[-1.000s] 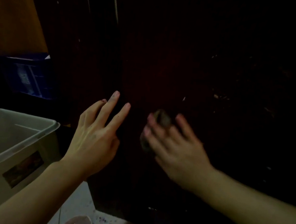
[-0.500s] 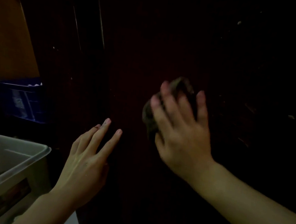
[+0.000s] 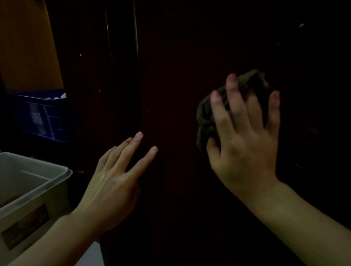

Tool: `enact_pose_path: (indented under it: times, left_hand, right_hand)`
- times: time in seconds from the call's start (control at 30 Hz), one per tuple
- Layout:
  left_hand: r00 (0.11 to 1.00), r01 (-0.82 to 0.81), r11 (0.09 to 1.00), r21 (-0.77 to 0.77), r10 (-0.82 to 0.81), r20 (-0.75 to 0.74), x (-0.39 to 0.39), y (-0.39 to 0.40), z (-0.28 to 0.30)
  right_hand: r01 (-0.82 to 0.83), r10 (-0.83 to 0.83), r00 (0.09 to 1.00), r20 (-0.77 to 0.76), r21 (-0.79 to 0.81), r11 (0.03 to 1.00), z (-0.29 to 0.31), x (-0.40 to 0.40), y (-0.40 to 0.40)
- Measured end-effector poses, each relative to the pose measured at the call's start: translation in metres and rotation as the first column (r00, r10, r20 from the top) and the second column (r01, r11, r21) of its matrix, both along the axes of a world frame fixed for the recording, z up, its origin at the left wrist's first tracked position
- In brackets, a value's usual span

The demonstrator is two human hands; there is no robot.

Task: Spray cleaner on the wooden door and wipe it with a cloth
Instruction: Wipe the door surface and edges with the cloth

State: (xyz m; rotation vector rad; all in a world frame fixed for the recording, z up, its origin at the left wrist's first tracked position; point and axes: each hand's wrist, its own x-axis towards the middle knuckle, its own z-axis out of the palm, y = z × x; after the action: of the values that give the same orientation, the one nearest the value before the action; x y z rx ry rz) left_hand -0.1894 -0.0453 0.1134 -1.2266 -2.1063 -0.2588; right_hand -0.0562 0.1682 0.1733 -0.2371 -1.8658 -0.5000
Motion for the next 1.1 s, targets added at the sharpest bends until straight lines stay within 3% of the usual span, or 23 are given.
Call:
enact_pose_path:
  times: [0.13,0.2,0.37,0.43,0.5,0.67,0.73,0.83,1.0,1.1]
  left_hand:
    - [1.0,0.006,1.0,-0.004,-0.006,-0.011,0.0,-0.001,0.003]
    - [1.0,0.003,1.0,-0.008,-0.003,-0.009,0.0,-0.002,0.006]
    - [1.0,-0.019,1.0,-0.012,0.019,-0.01,0.001,-0.002,0.005]
    - [1.0,-0.01,1.0,-0.006,0.01,-0.006,0.002,-0.001,0.005]
    - [1.0,-0.007,1.0,-0.003,0.007,0.001,0.002,0.001,0.006]
    - [0.999,0.012,1.0,0.008,-0.012,-0.053,0.003,0.006,0.023]
    - [0.994,0.037,0.999,0.007,-0.036,-0.1,0.006,0.008,0.033]
    - [0.982,0.064,0.998,-0.016,-0.066,-0.178,0.01,0.016,0.053]
    - [0.936,0.115,0.988,-0.103,-0.143,-0.323,0.007,0.032,0.106]
    - [0.895,0.175,0.976,-0.131,-0.213,-0.393,0.005,0.038,0.141]
  right_hand:
    - [-0.074,0.028,0.948,0.318,0.132,0.988,-0.062,-0.003,-0.012]
    - [-0.086,0.019,0.93,0.367,0.167,0.982,-0.06,-0.002,-0.014]
    - [0.031,-0.031,0.999,0.009,-0.01,0.999,0.027,0.003,-0.005]
    - [0.067,-0.071,0.996,-0.059,-0.077,0.995,0.045,0.008,0.002]
    - [0.08,-0.082,0.996,-0.044,-0.059,0.995,0.034,0.007,0.002]
    - [-0.01,-0.003,0.976,0.217,0.062,0.998,-0.025,-0.008,-0.019]
    - [-0.012,0.0,0.974,0.227,0.05,0.999,-0.026,-0.011,-0.024]
    - [-0.002,-0.002,0.986,0.169,0.023,1.0,-0.008,-0.01,-0.025]
    - [0.06,-0.068,0.996,-0.052,-0.131,0.989,0.041,-0.001,-0.011]
    - [0.068,-0.084,0.993,-0.087,-0.173,0.983,0.047,0.0,-0.012]
